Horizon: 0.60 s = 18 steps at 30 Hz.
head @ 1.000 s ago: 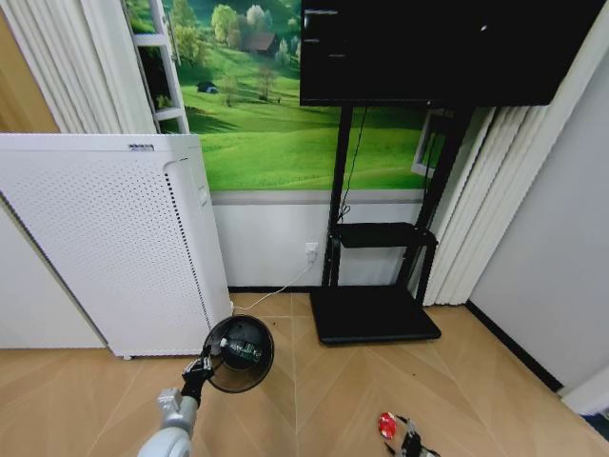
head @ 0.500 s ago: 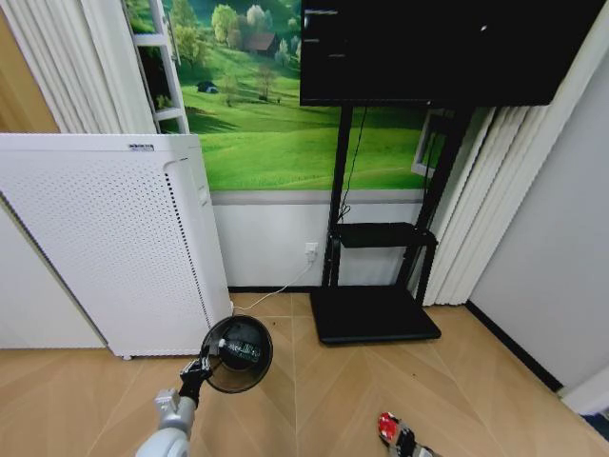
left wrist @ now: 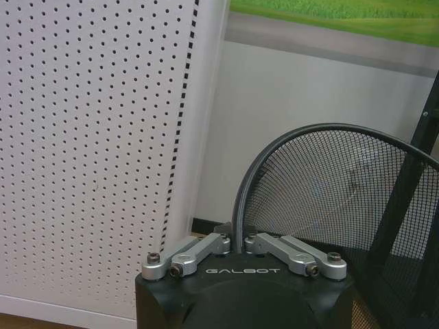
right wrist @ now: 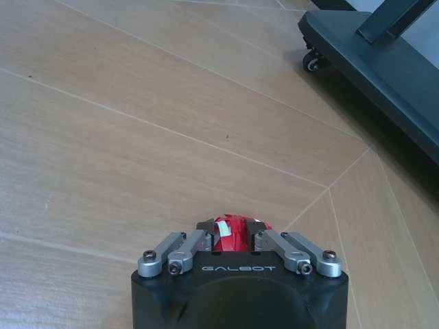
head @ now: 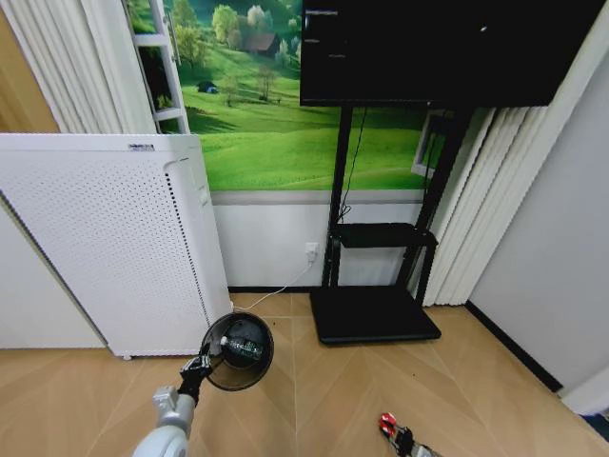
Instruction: Pick up the trash bin and place the garbage on the floor into it.
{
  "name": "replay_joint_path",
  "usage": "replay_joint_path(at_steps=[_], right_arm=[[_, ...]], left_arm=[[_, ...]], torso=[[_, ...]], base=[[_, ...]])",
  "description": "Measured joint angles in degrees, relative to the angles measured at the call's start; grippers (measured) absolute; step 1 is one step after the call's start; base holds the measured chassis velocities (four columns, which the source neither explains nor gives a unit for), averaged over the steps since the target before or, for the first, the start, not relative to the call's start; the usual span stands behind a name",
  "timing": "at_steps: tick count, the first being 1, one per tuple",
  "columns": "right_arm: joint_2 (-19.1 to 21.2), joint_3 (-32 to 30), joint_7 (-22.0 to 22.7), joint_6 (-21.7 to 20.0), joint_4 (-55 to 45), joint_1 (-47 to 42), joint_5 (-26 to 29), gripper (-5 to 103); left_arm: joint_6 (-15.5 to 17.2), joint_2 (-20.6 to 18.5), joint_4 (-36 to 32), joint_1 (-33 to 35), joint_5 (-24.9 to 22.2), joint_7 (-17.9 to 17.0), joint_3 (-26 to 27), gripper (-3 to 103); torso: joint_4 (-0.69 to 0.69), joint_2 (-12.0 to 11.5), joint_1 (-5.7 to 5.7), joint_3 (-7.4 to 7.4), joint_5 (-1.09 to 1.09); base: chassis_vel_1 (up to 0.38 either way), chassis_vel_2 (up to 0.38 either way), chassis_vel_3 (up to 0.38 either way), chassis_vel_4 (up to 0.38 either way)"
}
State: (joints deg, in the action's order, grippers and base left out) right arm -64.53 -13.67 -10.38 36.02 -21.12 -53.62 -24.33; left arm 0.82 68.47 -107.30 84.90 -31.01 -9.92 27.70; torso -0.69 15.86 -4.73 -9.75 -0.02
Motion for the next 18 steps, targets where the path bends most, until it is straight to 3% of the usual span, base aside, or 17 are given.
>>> replay_joint_path(at_steps=[18], right_arm=[[3.4,-1.4,-1.2,2.2,-7.0,-3.2,5.1,23]], left_arm=[[0.4,0.6,1.0,-0.7,2.2,-0.5,-0.8,2]], torso=[[-0.01,0.0,0.00,0.00,0.01]], base=[[0.000,0.000,0.000,0.000]])
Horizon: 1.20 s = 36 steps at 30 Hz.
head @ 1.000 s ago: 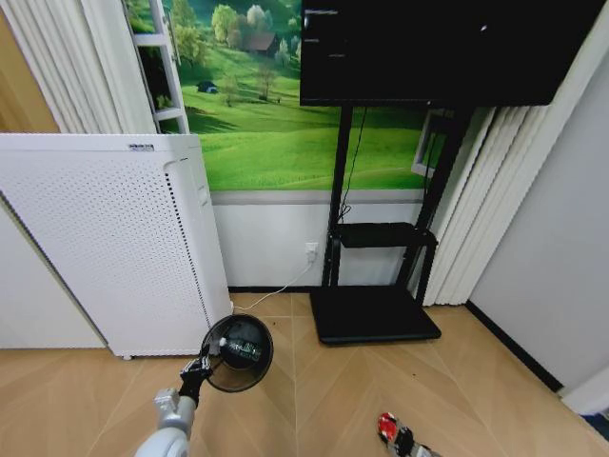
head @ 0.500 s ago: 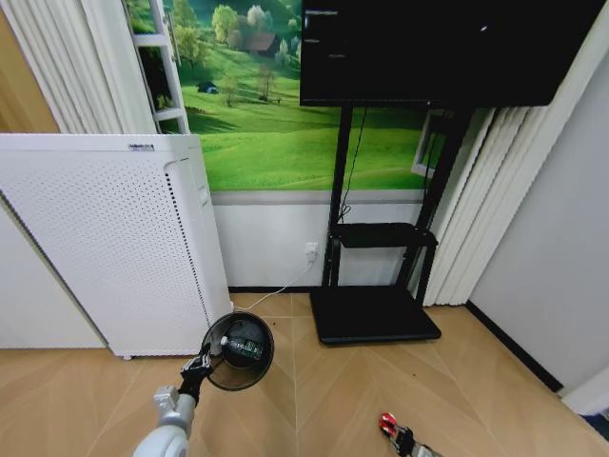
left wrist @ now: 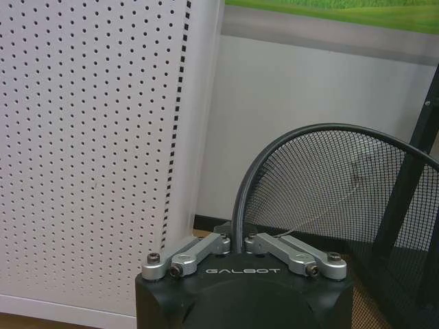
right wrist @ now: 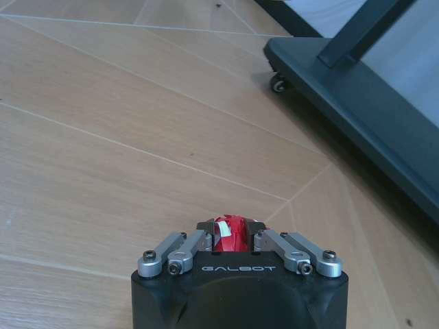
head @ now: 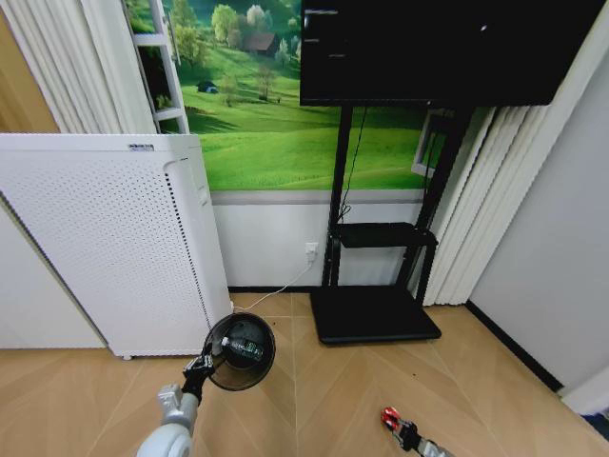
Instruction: Pick up the trash bin and place the garbage on the floor into it.
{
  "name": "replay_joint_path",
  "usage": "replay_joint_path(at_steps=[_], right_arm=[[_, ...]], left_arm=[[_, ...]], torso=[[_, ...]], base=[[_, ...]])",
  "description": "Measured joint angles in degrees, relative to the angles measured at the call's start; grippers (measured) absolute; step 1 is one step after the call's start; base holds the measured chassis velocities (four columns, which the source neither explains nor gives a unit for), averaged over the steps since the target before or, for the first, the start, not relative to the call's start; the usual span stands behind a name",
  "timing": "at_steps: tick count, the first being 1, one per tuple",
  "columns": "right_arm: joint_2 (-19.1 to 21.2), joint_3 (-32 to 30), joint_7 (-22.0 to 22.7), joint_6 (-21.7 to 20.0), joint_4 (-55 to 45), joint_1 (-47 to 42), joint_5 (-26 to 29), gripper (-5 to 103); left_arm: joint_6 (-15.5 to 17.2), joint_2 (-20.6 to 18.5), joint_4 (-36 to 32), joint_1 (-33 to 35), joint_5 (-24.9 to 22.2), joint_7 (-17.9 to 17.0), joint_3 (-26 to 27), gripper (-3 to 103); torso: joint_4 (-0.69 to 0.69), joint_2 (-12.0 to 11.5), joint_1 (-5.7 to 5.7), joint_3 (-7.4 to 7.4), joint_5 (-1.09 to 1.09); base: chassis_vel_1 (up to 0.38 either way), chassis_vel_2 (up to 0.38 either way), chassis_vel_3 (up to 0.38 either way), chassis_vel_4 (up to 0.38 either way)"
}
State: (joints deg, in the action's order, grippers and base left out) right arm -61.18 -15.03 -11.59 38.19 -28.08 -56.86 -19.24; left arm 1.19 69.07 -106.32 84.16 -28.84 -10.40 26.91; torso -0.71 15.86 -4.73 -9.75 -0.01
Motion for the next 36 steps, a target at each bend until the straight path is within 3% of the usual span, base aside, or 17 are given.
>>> replay_joint_path(at_steps=[6,16,20,22,29,36], right_arm=[[3.6,-1.5,-0.2,2.3,-2.3,-0.9,4.2,23],[5.3,-3.7,1.3,7.5,-5.3,-1.8,8.3,20],[6.3,-3.7,-0.7,7.7,-8.7,-3.1,14.8,19],[7.5,-3.2,-3.4,7.7,-13.0,-5.1,21.4,19],[9.3,-1.7,-7.4,7.7,-24.1,-8.7,25.7,19],[10.3,-2.3,-8.5,7.6,-33.1,-12.5,27.6,19]], left_arm=[[-0.1,0.4,1.8,-1.6,0.7,-0.1,-1.0,2],[-0.1,0.6,7.3,-6.0,0.8,-0.2,-3.2,2],[-0.2,0.8,10.1,-8.1,1.3,0.2,-4.2,2],[-0.6,1.2,12.8,-10.5,1.8,0.4,-5.0,2],[-1.2,3.3,17.8,-15.7,3.2,0.7,-5.8,2],[-1.3,4.9,21.4,-19.7,3.9,0.7,-7.8,2]], torso=[[0.00,0.0,0.00,0.00,0.02],[0.00,0.0,0.00,0.00,-0.01],[0.00,0.0,0.00,0.00,0.01],[0.00,0.0,0.00,0.00,0.01],[0.02,0.0,0.00,0.00,0.00],[-0.01,0.0,-0.01,0.00,0.01]], base=[[0.000,0.000,0.000,0.000],[0.000,0.000,0.000,0.000],[0.000,0.000,0.000,0.000],[0.000,0.000,0.000,0.000],[0.000,0.000,0.000,0.000],[0.000,0.000,0.000,0.000]])
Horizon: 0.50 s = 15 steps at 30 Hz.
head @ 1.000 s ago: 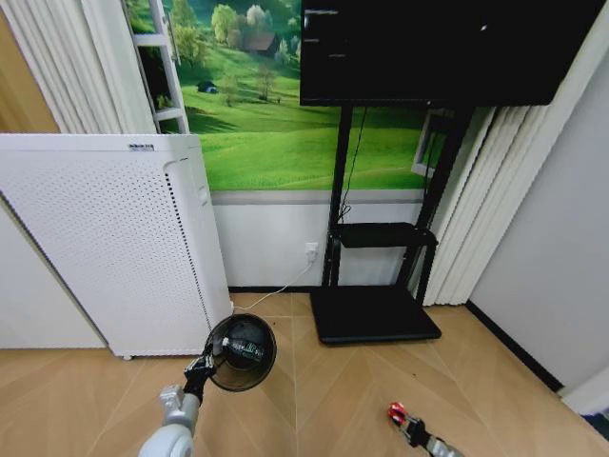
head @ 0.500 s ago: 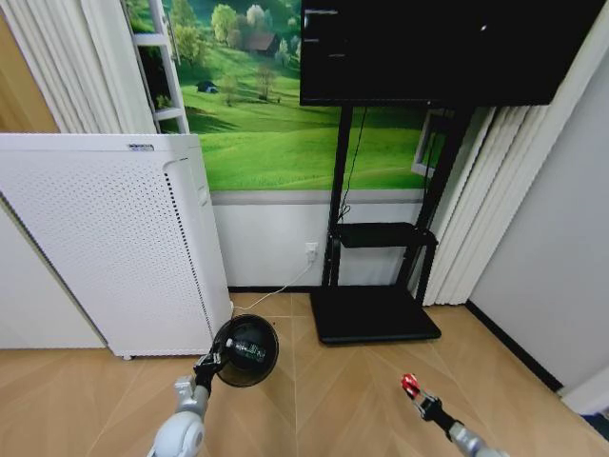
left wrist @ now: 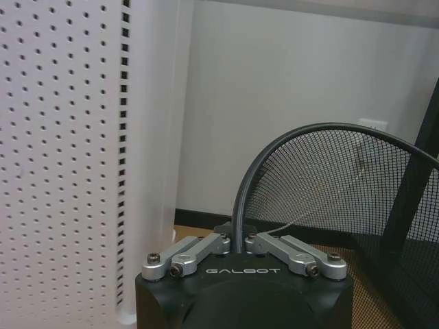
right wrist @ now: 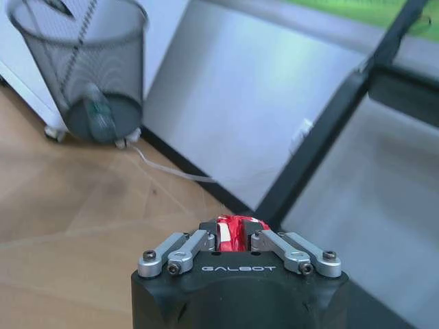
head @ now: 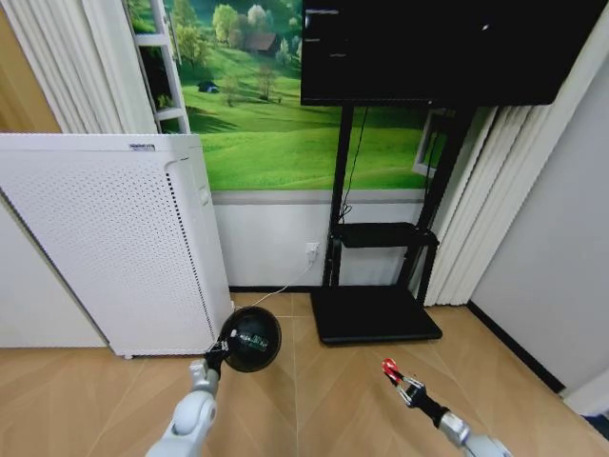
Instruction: Pick up the trash bin and place the garbage on the floor into it.
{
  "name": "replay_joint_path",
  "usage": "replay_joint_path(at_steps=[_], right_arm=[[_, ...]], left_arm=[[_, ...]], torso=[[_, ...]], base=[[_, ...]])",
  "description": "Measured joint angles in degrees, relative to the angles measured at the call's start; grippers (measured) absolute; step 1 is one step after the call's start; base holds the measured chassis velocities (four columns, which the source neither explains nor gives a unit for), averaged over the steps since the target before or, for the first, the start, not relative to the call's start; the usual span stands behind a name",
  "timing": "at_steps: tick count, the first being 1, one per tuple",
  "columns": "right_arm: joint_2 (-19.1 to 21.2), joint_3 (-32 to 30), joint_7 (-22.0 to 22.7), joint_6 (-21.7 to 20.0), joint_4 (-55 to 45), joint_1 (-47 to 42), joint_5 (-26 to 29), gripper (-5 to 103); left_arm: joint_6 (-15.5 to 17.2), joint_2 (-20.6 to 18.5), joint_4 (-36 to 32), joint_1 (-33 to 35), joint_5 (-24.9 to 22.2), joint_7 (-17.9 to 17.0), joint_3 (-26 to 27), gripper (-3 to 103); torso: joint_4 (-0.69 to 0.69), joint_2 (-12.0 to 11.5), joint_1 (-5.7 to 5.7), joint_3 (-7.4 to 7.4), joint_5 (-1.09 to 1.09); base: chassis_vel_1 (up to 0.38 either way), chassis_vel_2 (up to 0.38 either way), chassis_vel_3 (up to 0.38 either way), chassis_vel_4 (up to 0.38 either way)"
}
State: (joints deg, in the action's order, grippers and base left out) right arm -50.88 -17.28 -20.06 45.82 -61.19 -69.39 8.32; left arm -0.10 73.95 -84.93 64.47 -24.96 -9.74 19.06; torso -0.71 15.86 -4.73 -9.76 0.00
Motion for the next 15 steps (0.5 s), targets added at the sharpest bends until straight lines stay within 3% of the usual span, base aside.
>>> replay_joint_path(at_steps=[8,10,15], right_arm=[[1.6,-0.5,-1.6,-0.1,-9.1,-3.2,2.5,19],[2.0,-0.4,-2.3,-0.1,-12.4,-3.7,3.1,18],[1.2,1.4,-2.8,-0.8,-15.1,-2.6,3.0,18]], left_arm=[[-1.2,3.7,7.6,-5.2,2.5,0.7,-1.7,2],[-1.8,6.6,12.3,-7.9,4.7,1.1,-1.9,2],[-2.2,9.4,15.6,-9.6,6.6,1.6,-2.8,2]], torso=[[0.00,0.0,0.00,0.00,0.00],[0.00,0.0,0.00,0.00,0.00],[0.00,0.0,0.00,0.00,-0.01]], base=[[0.000,0.000,0.000,0.000],[0.000,0.000,0.000,0.000],[0.000,0.000,0.000,0.000]])
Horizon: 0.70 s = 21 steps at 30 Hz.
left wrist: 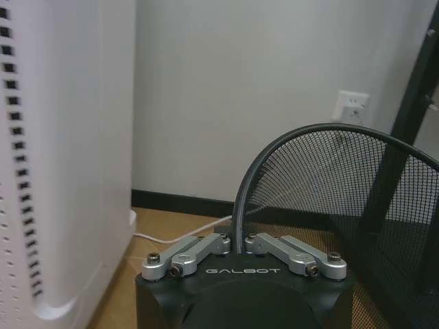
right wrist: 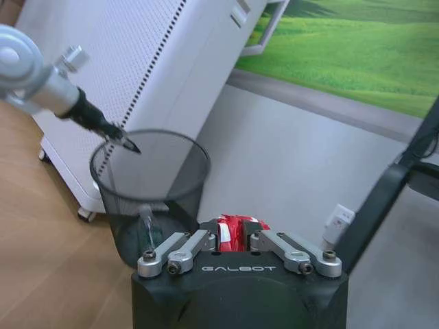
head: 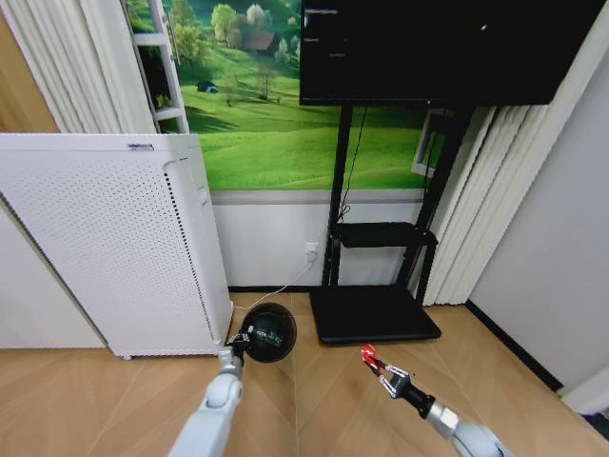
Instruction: Pick up the trash bin and place the garbage on the floor into it.
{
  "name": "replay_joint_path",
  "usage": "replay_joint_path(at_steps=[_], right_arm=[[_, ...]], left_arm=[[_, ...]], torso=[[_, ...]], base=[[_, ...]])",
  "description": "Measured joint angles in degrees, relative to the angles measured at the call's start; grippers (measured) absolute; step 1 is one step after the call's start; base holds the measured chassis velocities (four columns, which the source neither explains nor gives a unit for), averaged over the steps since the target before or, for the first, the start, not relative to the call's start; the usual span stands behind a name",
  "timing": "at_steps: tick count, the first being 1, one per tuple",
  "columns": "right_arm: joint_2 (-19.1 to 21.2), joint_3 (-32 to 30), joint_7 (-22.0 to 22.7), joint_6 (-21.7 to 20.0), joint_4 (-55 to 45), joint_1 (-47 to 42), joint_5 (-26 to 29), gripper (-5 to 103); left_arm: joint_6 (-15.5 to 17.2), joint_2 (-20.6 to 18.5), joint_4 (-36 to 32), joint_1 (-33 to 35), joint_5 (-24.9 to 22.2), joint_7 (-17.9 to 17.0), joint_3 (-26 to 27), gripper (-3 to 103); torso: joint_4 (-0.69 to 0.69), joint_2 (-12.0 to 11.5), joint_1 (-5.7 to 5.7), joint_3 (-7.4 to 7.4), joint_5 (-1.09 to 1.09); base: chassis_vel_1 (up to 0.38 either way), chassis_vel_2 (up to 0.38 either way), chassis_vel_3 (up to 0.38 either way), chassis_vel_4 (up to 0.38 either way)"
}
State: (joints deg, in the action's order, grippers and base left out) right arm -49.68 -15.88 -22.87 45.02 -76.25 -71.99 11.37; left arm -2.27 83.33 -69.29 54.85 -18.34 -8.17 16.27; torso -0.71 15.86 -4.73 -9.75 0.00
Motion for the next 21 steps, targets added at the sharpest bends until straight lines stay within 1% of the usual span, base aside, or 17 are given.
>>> replay_joint_path(at_steps=[6,7,10,13,15,19,21], right_arm=[[-2.0,3.6,-0.3,-3.0,-3.4,2.4,-0.5,18],[-2.0,3.6,-0.3,-3.0,-3.4,2.4,-0.5,18],[-2.3,5.9,-0.2,-4.7,-6.4,3.2,-0.4,18],[-2.3,6.5,0.0,-5.3,-7.5,3.3,-0.3,18],[-2.0,8.0,0.6,-6.6,-10.3,3.7,0.4,18],[-2.1,9.7,1.1,-7.5,-11.7,5.0,0.7,18],[-2.6,11.6,1.5,-8.1,-11.9,6.5,0.8,18]], left_arm=[[-0.6,2.6,3.6,-1.8,2.9,1.0,-2.0,2],[-0.6,2.6,3.6,-1.8,2.9,1.0,-2.0,2],[-1.1,3.9,5.7,-3.2,4.2,1.1,-2.1,2],[-1.1,4.2,6.1,-3.6,4.3,1.2,-2.2,2],[-1.1,4.4,6.5,-4.0,4.3,1.3,-3.1,2],[-1.1,4.5,6.7,-4.0,4.3,1.6,-3.9,2],[-1.1,4.7,6.5,-3.8,4.3,1.6,-4.9,2]], torso=[[0.01,0.0,0.00,0.00,0.00],[0.01,0.0,0.00,0.00,0.00],[0.01,0.0,0.00,0.00,0.00],[0.01,0.0,0.00,0.00,0.00],[0.01,0.0,0.00,0.01,0.00],[0.01,0.0,0.00,0.00,0.01],[0.01,0.0,0.00,0.00,0.00]], base=[[0.000,0.000,0.000,0.000],[0.000,0.000,0.000,0.000],[0.000,0.000,0.000,0.000],[0.000,0.000,0.000,0.000],[0.000,0.000,0.000,0.000],[0.000,0.000,0.000,0.000],[0.000,0.000,0.000,0.000]])
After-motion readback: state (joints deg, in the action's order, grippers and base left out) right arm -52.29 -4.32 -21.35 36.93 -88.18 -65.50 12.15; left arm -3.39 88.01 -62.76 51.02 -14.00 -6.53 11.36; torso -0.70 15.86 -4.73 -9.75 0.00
